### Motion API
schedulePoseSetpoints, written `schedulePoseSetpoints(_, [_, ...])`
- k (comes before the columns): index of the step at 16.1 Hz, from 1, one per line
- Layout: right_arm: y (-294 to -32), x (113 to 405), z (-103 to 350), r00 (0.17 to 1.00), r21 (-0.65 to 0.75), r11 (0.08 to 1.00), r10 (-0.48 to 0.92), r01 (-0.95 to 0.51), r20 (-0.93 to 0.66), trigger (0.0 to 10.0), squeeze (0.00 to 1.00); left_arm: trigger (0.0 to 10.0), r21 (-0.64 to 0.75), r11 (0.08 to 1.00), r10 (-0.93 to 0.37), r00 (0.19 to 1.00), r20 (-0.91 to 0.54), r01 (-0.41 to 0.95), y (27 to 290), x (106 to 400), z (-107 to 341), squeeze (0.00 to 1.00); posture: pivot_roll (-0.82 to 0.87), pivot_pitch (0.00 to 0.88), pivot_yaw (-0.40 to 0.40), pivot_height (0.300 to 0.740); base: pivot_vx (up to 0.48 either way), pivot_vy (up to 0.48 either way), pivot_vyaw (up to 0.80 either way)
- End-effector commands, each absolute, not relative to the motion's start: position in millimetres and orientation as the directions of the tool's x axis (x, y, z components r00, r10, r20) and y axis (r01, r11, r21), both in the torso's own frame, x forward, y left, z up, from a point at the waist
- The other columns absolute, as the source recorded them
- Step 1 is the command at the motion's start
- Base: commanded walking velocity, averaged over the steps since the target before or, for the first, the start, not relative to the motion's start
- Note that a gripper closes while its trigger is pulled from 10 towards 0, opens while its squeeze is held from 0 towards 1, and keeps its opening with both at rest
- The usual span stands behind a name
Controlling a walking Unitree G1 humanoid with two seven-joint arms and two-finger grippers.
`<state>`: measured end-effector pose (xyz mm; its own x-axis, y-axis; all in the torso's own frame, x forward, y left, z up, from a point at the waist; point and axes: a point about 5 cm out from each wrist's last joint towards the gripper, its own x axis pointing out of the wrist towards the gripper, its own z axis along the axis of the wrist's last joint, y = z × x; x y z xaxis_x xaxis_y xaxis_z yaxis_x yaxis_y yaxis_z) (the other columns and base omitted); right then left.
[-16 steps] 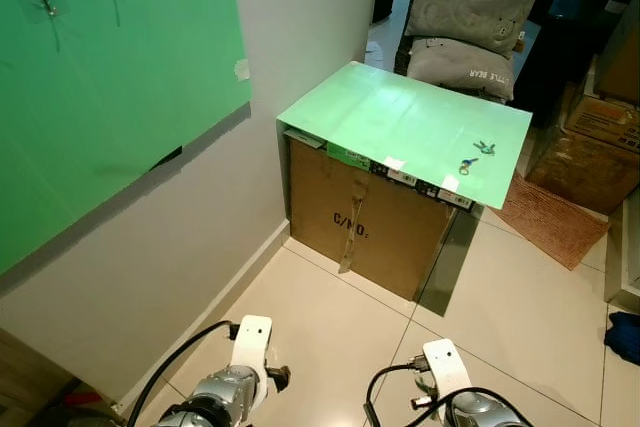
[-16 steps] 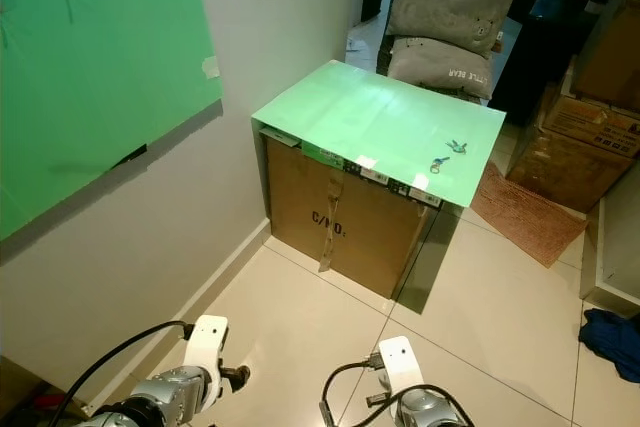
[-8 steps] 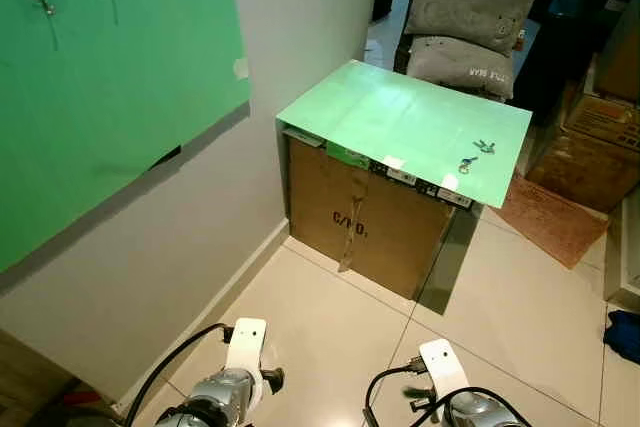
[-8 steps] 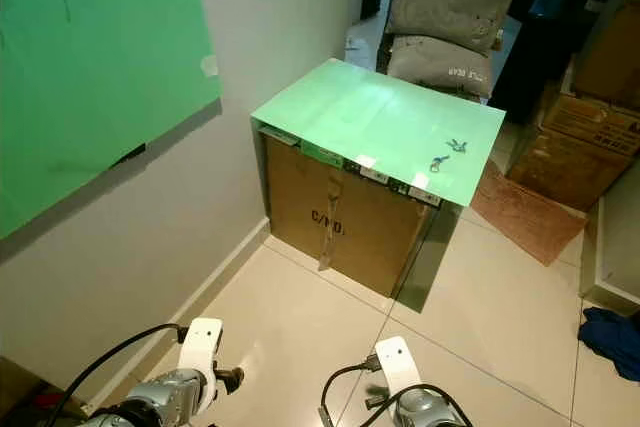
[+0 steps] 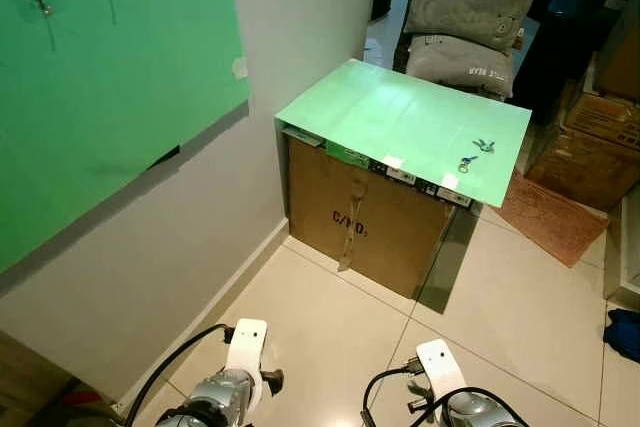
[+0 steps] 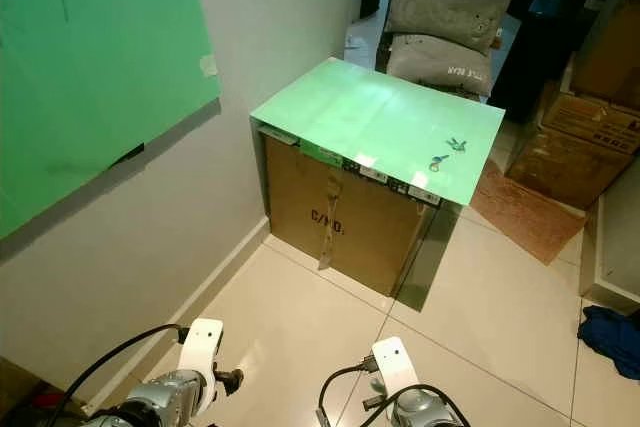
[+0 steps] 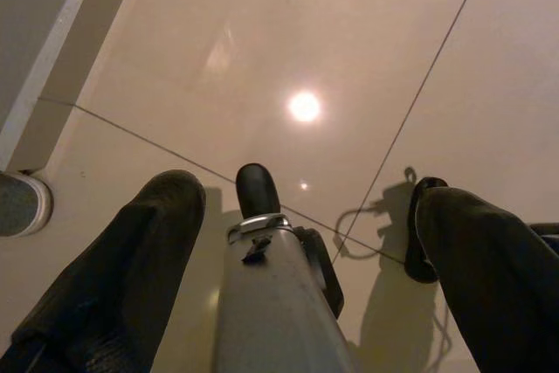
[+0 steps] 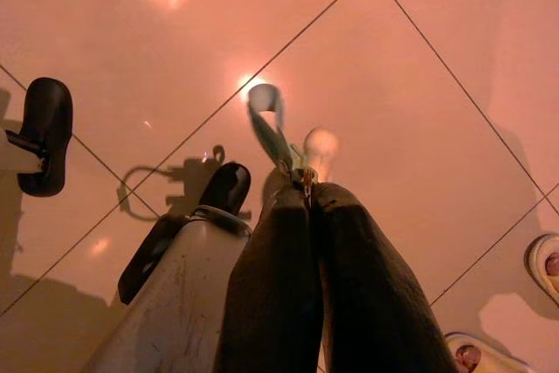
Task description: Hang keys on a hook
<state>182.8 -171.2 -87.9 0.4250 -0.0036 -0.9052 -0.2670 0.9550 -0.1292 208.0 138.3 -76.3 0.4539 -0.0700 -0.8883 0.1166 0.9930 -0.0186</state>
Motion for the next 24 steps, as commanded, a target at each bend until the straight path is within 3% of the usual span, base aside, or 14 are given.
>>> schedulePoseSetpoints(1, [-172, 181, -89, 0.422, -0.130, 0.955, -0.005, -0.268, -0.907, 0.0, 0.00, 10.0, -0.012, 0.991, -0.070, 0.441, -0.895, 0.133, 140, 204, -79, 0.00, 0.05, 0.000, -0.002, 0.740, 0.000, 0.000, 0.00])
schedulePoseSetpoints(11, [-174, 173, -92, 0.407, -0.148, 0.938, -0.008, -0.313, -0.913, 0.0, 0.00, 10.0, 0.006, 0.984, -0.076, 0.445, -0.892, 0.180, 142, 205, -78, 0.00, 0.04, 0.000, 0.003, 0.740, 0.000, 0.000, 0.00])
schedulePoseSetpoints(16, [-175, 172, -92, 0.413, -0.141, 0.952, -0.018, -0.270, -0.911, 0.0, 0.00, 10.0, 0.010, 0.981, -0.079, 0.445, -0.892, 0.194, 141, 205, -78, 0.00, 0.03, 0.000, 0.008, 0.740, 0.000, 0.000, 0.00])
schedulePoseSetpoints(18, [-174, 178, -90, 0.451, -0.140, 0.963, -0.023, -0.229, -0.892, 0.0, 0.00, 10.0, 0.009, 0.982, -0.078, 0.453, -0.888, 0.187, 141, 205, -78, 0.00, 0.04, 0.000, 0.007, 0.740, 0.000, 0.000, 0.00])
schedulePoseSetpoints(20, [-178, 195, -81, 0.539, -0.132, 0.980, -0.033, -0.146, -0.842, 0.0, 0.00, 10.0, 0.034, 0.970, -0.099, 0.519, -0.849, 0.242, 139, 217, -71, 0.00, 0.03, 0.000, 0.009, 0.740, 0.000, 0.000, 0.00])
schedulePoseSetpoints(21, [-191, 211, -70, 0.617, -0.146, 0.984, -0.049, -0.107, -0.786, 0.0, 0.00, 10.0, 0.054, 0.957, -0.135, 0.606, -0.784, 0.283, 137, 237, -58, 0.00, 0.03, 0.000, 0.013, 0.740, 0.000, 0.000, 0.00])
schedulePoseSetpoints(24, [-194, 248, -41, 0.775, -0.160, 0.985, -0.054, -0.061, -0.629, 0.0, 0.00, 10.0, -0.060, 0.980, -0.191, 0.810, -0.554, 0.190, 141, 281, -18, 0.00, 0.03, 0.000, 0.015, 0.740, 0.000, 0.000, 0.00])
